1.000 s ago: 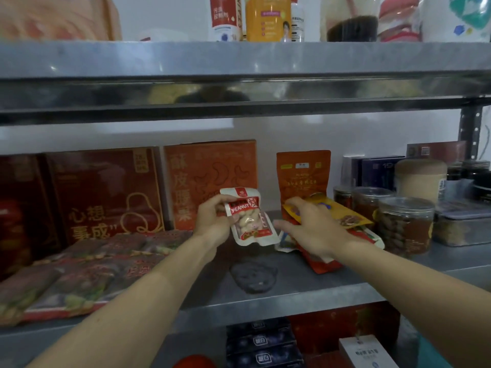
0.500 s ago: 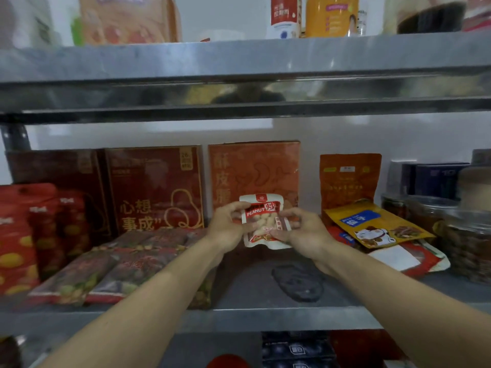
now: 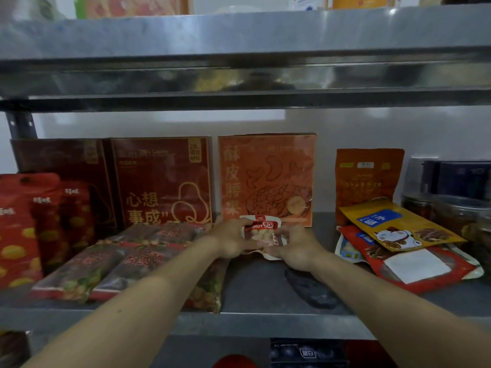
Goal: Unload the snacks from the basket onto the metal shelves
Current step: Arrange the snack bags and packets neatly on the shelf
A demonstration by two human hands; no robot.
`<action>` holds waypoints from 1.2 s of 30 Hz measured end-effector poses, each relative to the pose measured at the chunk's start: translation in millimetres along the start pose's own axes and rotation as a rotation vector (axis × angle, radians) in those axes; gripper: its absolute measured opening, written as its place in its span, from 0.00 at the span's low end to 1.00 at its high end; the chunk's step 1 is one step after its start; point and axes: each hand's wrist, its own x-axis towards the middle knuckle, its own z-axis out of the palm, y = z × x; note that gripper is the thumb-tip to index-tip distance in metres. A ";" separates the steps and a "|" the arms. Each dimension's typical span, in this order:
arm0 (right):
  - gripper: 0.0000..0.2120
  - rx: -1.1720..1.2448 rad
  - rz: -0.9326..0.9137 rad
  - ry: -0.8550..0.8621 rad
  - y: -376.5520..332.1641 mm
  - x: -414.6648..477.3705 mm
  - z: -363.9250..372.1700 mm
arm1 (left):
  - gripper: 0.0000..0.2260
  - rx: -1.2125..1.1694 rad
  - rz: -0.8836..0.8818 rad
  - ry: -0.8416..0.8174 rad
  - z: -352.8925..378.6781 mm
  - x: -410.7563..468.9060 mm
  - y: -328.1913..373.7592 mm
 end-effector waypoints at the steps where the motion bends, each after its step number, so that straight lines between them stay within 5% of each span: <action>1: 0.06 -0.018 0.007 -0.004 -0.2 2.4 1.7 | 0.31 0.027 -0.024 -0.018 0.5 0.3 0.0; 6: 0.06 -0.124 0.019 -0.017 1.3 10.0 8.3 | 0.29 0.101 -0.057 -0.048 2.9 5.5 -1.1; 14: 0.18 -0.228 -0.056 0.020 -5.8 0.1 -4.2 | 0.28 0.299 -0.017 0.032 2.9 14.3 -6.0; 23: 0.17 -0.293 -0.094 0.126 -3.4 -20.8 -66.4 | 0.21 -0.120 0.220 0.057 28.3 13.6 63.9; 36: 0.30 -0.402 0.021 0.180 53.5 -65.1 -150.0 | 0.13 -0.646 0.061 -0.046 119.1 53.5 120.5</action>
